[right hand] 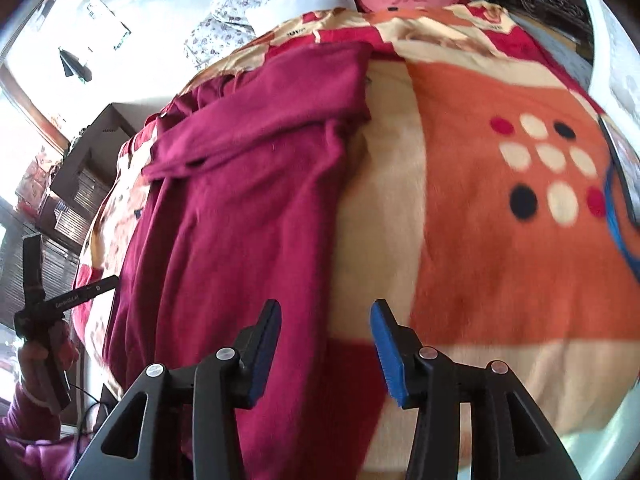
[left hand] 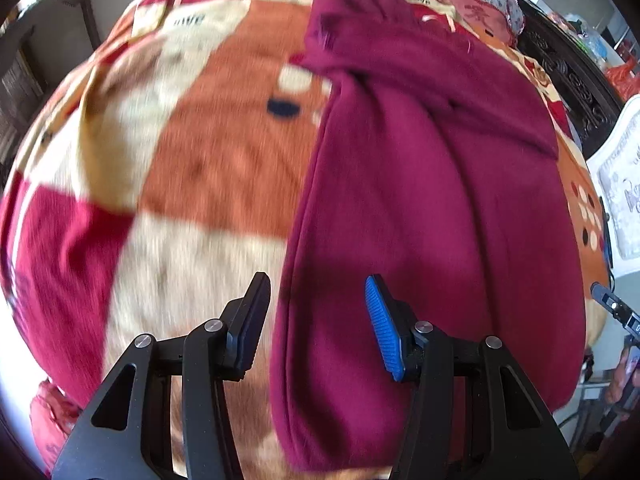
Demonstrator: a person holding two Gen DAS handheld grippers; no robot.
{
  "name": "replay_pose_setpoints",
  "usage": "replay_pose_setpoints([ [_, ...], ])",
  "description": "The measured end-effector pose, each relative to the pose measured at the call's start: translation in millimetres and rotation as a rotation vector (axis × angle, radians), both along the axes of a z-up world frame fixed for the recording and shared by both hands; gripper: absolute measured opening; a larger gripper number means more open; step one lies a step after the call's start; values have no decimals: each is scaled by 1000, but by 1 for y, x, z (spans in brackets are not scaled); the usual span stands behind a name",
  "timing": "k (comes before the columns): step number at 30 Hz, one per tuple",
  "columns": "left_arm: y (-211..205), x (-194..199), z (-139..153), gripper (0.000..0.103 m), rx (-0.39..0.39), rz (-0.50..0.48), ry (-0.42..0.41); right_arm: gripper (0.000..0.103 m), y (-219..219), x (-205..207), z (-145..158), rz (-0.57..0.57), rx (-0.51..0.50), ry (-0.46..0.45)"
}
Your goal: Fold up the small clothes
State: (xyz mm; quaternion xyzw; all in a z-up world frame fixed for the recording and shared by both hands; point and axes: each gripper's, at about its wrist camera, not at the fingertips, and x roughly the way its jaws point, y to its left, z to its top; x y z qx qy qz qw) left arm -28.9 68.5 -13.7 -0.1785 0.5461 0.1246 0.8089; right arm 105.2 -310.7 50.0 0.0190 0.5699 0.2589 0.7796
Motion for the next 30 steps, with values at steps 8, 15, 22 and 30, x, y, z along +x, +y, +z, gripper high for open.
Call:
replay_pose_setpoints([
  [8,-12,-25,-17,62,-50,3,9,45,-11,-36,-13,42,29,62],
  [15,-26,-28,-22,80,-19,-51,20,46,2,-57,-17,107,86,56],
  [22,-47,-23,-29,92,58,-120,56,46,-8,-56,-19,129,145,75],
  [30,-62,-10,-33,96,66,-121,59,46,-14,-60,-20,181,189,92],
])
